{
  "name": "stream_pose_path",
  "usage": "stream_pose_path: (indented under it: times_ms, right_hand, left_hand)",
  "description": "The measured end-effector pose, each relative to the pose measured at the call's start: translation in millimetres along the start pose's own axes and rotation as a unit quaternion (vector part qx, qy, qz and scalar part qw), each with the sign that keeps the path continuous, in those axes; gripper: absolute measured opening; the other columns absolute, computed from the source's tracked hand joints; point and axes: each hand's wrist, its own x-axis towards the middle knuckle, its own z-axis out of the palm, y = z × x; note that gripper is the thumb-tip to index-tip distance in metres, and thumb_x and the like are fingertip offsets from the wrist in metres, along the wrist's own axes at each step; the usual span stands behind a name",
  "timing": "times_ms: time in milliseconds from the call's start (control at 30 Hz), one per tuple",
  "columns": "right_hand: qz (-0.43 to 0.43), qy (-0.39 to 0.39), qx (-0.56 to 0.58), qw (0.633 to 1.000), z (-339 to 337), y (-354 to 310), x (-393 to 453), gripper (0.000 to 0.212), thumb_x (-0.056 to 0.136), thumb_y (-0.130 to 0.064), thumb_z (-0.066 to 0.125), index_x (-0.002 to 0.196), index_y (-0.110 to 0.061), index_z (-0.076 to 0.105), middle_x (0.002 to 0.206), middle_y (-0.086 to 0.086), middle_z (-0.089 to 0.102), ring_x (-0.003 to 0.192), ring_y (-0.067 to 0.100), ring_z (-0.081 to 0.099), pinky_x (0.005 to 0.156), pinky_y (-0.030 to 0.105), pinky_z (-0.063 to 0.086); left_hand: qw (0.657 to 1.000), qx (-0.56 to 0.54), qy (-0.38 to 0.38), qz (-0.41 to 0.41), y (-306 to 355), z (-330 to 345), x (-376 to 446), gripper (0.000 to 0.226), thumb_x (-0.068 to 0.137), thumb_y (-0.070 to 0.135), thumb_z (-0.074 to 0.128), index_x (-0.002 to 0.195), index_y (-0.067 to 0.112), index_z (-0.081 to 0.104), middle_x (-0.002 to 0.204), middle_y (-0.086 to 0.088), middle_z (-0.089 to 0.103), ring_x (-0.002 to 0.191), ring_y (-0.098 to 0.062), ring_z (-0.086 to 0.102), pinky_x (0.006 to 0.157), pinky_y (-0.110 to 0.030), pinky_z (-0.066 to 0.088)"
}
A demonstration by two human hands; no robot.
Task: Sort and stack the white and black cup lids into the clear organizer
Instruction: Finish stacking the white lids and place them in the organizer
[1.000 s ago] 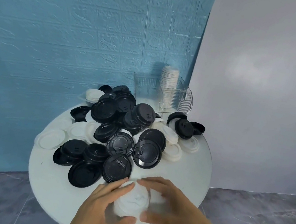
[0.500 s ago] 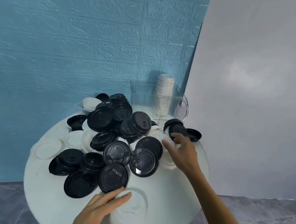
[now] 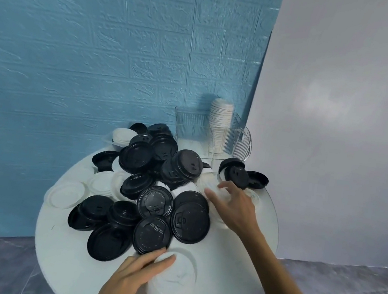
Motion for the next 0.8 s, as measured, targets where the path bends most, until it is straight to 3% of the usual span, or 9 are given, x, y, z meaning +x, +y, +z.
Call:
stream_pose_path:
  times_ms: [100,167,200,300,367,467,567,700,800]
  right_hand:
    - [0.01,-0.008,0.027,1.0,-3.0,-2.7,-3.5,0.051,0.079,-0.066,0.069,0.116,-0.033,0.061,0.124,-0.002,0.067,0.113,0.021,0.059,0.088,0.034,0.044]
    - [0.018,-0.004,0.088,0.996,-11.0,-5.3,-11.8,0.05,0.076,-0.063,0.075,0.116,-0.037,0.061,0.12,-0.007,0.066,0.11,0.016,0.059,0.088,0.034,0.046]
    - [0.013,0.006,0.12,0.993,-15.6,-7.4,-19.0,0.05,0.074,-0.063,0.076,0.116,-0.039,0.061,0.118,-0.011,0.065,0.11,0.014,0.06,0.088,0.035,0.049]
    - [-0.026,0.028,0.162,0.986,-27.4,-15.0,-55.4,0.055,0.07,-0.071,0.071,0.116,-0.045,0.06,0.119,-0.024,0.06,0.109,0.012,0.057,0.089,0.035,0.05]
    - [-0.066,-0.003,0.152,0.986,-28.0,-19.8,-88.6,0.055,0.069,-0.074,0.07,0.117,-0.05,0.057,0.123,-0.031,0.054,0.115,0.005,0.05,0.094,0.032,0.043]
    - [-0.126,-0.079,0.147,0.978,-17.8,-25.7,-134.7,0.054,0.068,-0.063,0.079,0.116,-0.046,0.059,0.128,-0.028,0.053,0.124,0.003,0.047,0.101,0.029,0.037]
    - [-0.146,-0.14,0.12,0.972,-4.7,-30.6,-155.8,0.051,0.063,-0.053,0.081,0.11,-0.046,0.062,0.129,-0.032,0.051,0.123,0.001,0.047,0.102,0.026,0.033]
    - [-0.125,-0.189,0.139,0.964,-3.3,-31.0,-155.1,0.044,0.067,-0.047,0.087,0.107,-0.046,0.068,0.13,-0.034,0.051,0.125,-0.001,0.044,0.106,0.031,0.038]
    - [-0.135,-0.201,0.184,0.953,-5.0,-30.4,-154.4,0.037,0.075,-0.057,0.081,0.109,-0.047,0.069,0.13,-0.032,0.053,0.128,0.003,0.047,0.105,0.036,0.044]
  left_hand:
    - [1.0,0.004,0.009,0.008,0.1,0.9,-0.1,0.071,0.058,0.072,0.076,0.124,0.075,0.051,0.146,0.057,0.02,0.133,0.015,0.036,0.101,0.003,0.025]
    - [1.0,0.004,0.015,0.012,1.2,0.7,-0.7,0.082,0.058,0.071,0.077,0.125,0.086,0.033,0.147,0.053,0.025,0.133,0.013,0.038,0.102,0.002,0.026]
    - [1.0,0.001,0.02,0.01,0.8,1.2,-1.4,0.083,0.058,0.072,0.079,0.126,0.086,0.033,0.147,0.051,0.027,0.133,0.013,0.039,0.102,0.001,0.026]
    - [1.0,-0.016,0.02,0.0,3.6,4.4,-2.1,0.066,0.056,0.073,0.082,0.117,0.074,0.058,0.143,0.047,0.039,0.132,0.014,0.041,0.103,0.001,0.025]
    - [0.999,-0.02,0.048,-0.009,3.6,7.4,-2.2,0.063,0.054,0.071,0.08,0.115,0.067,0.063,0.139,0.048,0.043,0.13,0.015,0.043,0.1,0.003,0.028]
    - [0.998,-0.025,0.053,-0.036,5.1,7.6,-0.7,0.073,0.05,0.075,0.075,0.12,0.067,0.053,0.133,0.057,0.035,0.126,0.02,0.041,0.094,0.003,0.031]
    - [0.994,-0.059,0.051,-0.076,5.9,5.3,-0.8,0.091,0.046,0.074,0.082,0.129,0.066,0.044,0.124,0.051,0.049,0.121,0.024,0.044,0.089,0.003,0.035]
    - [0.996,-0.041,0.057,-0.055,5.6,6.5,-2.5,0.091,0.049,0.069,0.082,0.133,0.068,0.047,0.128,0.053,0.045,0.12,0.016,0.05,0.09,0.001,0.037]
    - [0.997,-0.025,0.043,-0.055,4.6,4.4,-1.0,0.089,0.046,0.078,0.079,0.129,0.067,0.048,0.131,0.06,0.031,0.123,0.02,0.043,0.092,0.003,0.034]
